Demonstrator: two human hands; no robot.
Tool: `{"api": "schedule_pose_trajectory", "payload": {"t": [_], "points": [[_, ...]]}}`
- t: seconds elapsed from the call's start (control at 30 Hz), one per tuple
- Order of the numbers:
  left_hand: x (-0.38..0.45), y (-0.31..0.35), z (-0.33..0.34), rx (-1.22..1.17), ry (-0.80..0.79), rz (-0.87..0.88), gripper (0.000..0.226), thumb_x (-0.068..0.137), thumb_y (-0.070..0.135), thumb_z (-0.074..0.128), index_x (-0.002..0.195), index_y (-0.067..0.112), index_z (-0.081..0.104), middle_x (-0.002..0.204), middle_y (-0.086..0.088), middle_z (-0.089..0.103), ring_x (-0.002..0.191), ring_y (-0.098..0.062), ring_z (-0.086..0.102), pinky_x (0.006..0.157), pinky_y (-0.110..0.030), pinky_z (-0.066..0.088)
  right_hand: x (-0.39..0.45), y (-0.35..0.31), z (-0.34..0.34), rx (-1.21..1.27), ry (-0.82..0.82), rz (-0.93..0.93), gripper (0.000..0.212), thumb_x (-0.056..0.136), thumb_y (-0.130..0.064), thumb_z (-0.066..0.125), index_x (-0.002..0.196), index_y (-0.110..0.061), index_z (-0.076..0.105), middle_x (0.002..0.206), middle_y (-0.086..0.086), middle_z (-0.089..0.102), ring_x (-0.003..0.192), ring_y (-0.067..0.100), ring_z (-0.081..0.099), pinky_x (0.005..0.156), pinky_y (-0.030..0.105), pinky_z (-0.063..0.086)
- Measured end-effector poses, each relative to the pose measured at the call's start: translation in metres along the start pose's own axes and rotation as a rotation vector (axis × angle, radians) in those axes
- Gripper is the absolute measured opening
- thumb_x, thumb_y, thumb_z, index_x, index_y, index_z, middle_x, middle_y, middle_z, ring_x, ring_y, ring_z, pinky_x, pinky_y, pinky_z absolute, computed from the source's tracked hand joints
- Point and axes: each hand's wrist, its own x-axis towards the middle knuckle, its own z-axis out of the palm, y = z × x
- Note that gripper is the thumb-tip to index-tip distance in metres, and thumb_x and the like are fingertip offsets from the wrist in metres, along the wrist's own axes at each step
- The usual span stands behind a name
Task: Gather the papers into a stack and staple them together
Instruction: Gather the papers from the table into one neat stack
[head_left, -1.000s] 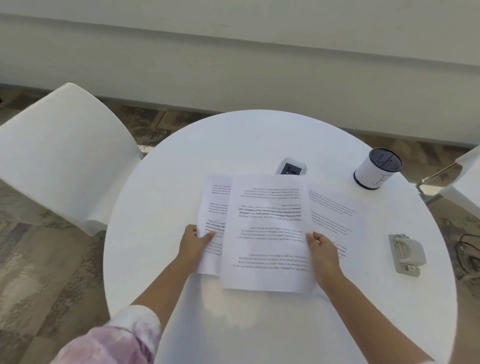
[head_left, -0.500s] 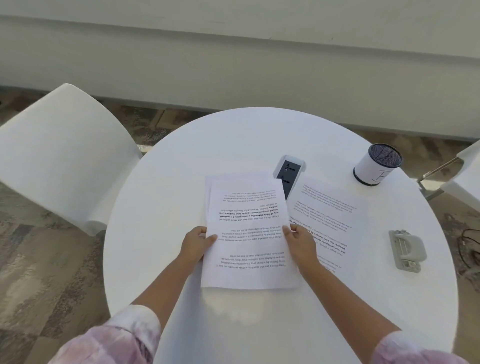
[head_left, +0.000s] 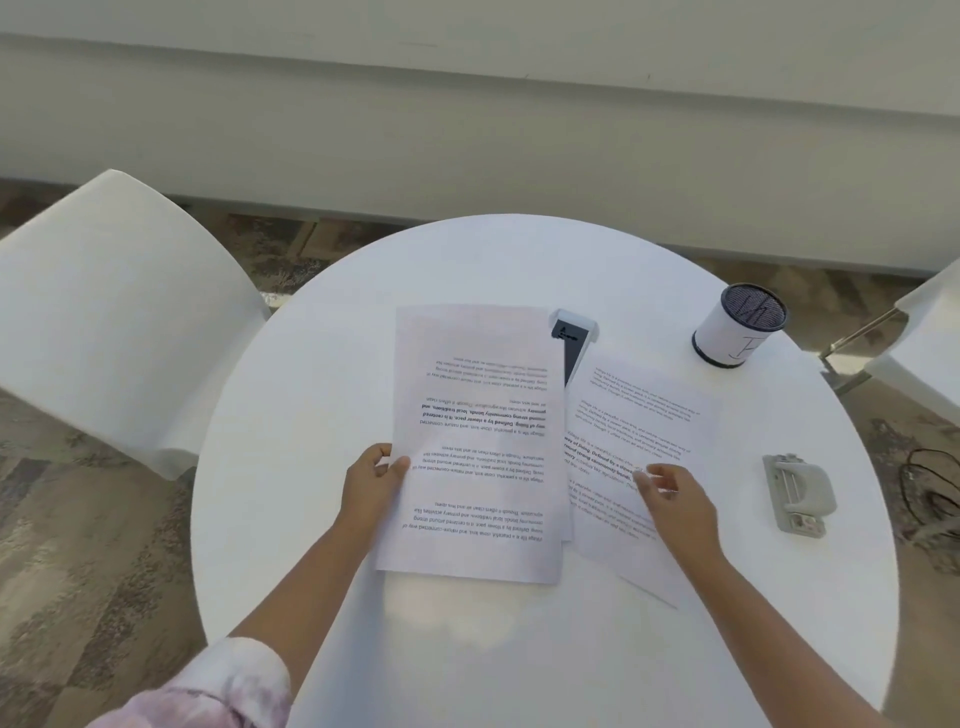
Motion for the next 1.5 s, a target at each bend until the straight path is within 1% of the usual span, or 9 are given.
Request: {"api": "schedule_pose_trajectory", "payload": {"t": [0.1, 0.17, 0.3, 0.47, 0.63, 0.9, 1.03, 1.2, 1.5], "points": [[-0.008, 0.015, 0.009, -0.060, -0.081, 0.057, 0.003, 0.090, 0.012, 0.057, 0.092, 0.014, 0.059, 0.065, 0.003, 0.071, 0.057, -0.012, 0.065, 0.056, -0.024, 0.053, -0.005, -0.022, 0.009, 0.158, -0.315, 0.028, 0.050, 0.085, -0.044, 0.058, 0.128, -0.021, 0.045, 0.115, -0.006, 0.058, 0.106, 0.015, 0.057, 0.087, 0.028, 0.045], [-0.012, 0.027, 0.015, -0.086, -0.125, 0.109, 0.004, 0.090, 0.012, 0.056, 0.092, 0.015, 0.060, 0.069, 0.002, 0.072, 0.062, -0.012, 0.066, 0.059, -0.025, 0.054, -0.007, -0.040, 0.015, 0.330, -0.430, 0.000, 0.057, 0.081, -0.050, 0.062, 0.128, -0.023, 0.046, 0.121, -0.007, 0.062, 0.110, 0.014, 0.061, 0.096, 0.036, 0.047], [-0.019, 0.053, 0.023, -0.116, -0.123, 0.235, 0.006, 0.091, 0.012, 0.055, 0.089, 0.015, 0.059, 0.092, -0.005, 0.068, 0.080, -0.018, 0.063, 0.072, -0.027, 0.053, -0.010, -0.077, 0.018, 0.449, -0.237, -0.190, 0.016, 0.089, -0.022, 0.058, 0.102, -0.032, 0.058, 0.102, -0.014, 0.067, 0.098, 0.009, 0.065, 0.081, 0.028, 0.054], [-0.026, 0.077, 0.028, -0.128, -0.106, 0.399, 0.009, 0.082, 0.026, 0.058, 0.091, 0.024, 0.056, 0.101, -0.002, 0.067, 0.092, -0.019, 0.062, 0.080, -0.033, 0.052, -0.009, -0.099, 0.013, 0.504, -0.149, -0.344, 0.020, 0.090, -0.017, 0.057, 0.109, -0.022, 0.059, 0.105, -0.011, 0.068, 0.093, 0.001, 0.066, 0.075, 0.016, 0.054], [-0.028, 0.082, 0.034, -0.153, -0.121, 0.391, 0.025, 0.081, 0.022, 0.068, 0.100, 0.026, 0.051, 0.108, 0.003, 0.067, 0.098, -0.016, 0.065, 0.082, -0.032, 0.054, -0.011, -0.095, 0.011, 0.424, -0.090, -0.384, 0.027, 0.088, -0.022, 0.060, 0.112, -0.018, 0.049, 0.109, -0.007, 0.065, 0.100, 0.010, 0.064, 0.081, 0.029, 0.055], [-0.028, 0.064, 0.038, -0.007, -0.059, 0.416, 0.026, 0.091, 0.033, 0.049, 0.095, 0.008, 0.056, 0.089, 0.002, 0.065, 0.079, -0.012, 0.060, 0.073, -0.030, 0.050, -0.013, -0.077, 0.012, 0.371, -0.070, -0.348, 0.031, 0.090, -0.023, 0.057, 0.119, -0.023, 0.046, 0.113, -0.014, 0.060, 0.107, 0.002, 0.057, 0.087, 0.020, 0.047], [-0.019, 0.057, 0.033, -0.029, 0.126, 0.380, 0.015, 0.096, 0.017, 0.045, 0.088, 0.008, 0.053, 0.082, -0.002, 0.060, 0.075, -0.015, 0.054, 0.068, -0.025, 0.045, 0.002, -0.039, 0.007, 0.116, 0.107, -0.129, 0.053, 0.085, -0.024, 0.065, 0.130, -0.011, 0.040, 0.119, 0.004, 0.054, 0.109, 0.020, 0.054, 0.089, 0.029, 0.042], [0.002, 0.029, 0.018, 0.007, 0.182, 0.124, 0.023, 0.094, 0.011, 0.044, 0.074, 0.021, 0.052, 0.085, -0.007, 0.058, 0.081, -0.022, 0.053, 0.079, -0.038, 0.045, 0.014, 0.007, -0.006, -0.458, 0.183, 0.309, 0.080, 0.074, -0.045, 0.071, 0.124, 0.007, 0.037, 0.128, 0.027, 0.041, 0.119, 0.041, 0.040, 0.092, 0.049, 0.042], [-0.001, 0.013, 0.018, 0.012, 0.151, 0.012, 0.025, 0.094, 0.008, 0.043, 0.076, 0.021, 0.052, 0.080, 0.001, 0.057, 0.084, -0.023, 0.052, 0.081, -0.035, 0.043, 0.024, 0.008, -0.003, -0.498, 0.160, 0.499, 0.086, 0.074, -0.056, 0.065, 0.125, 0.006, 0.034, 0.131, 0.021, 0.039, 0.122, 0.036, 0.040, 0.096, 0.049, 0.039]]}}
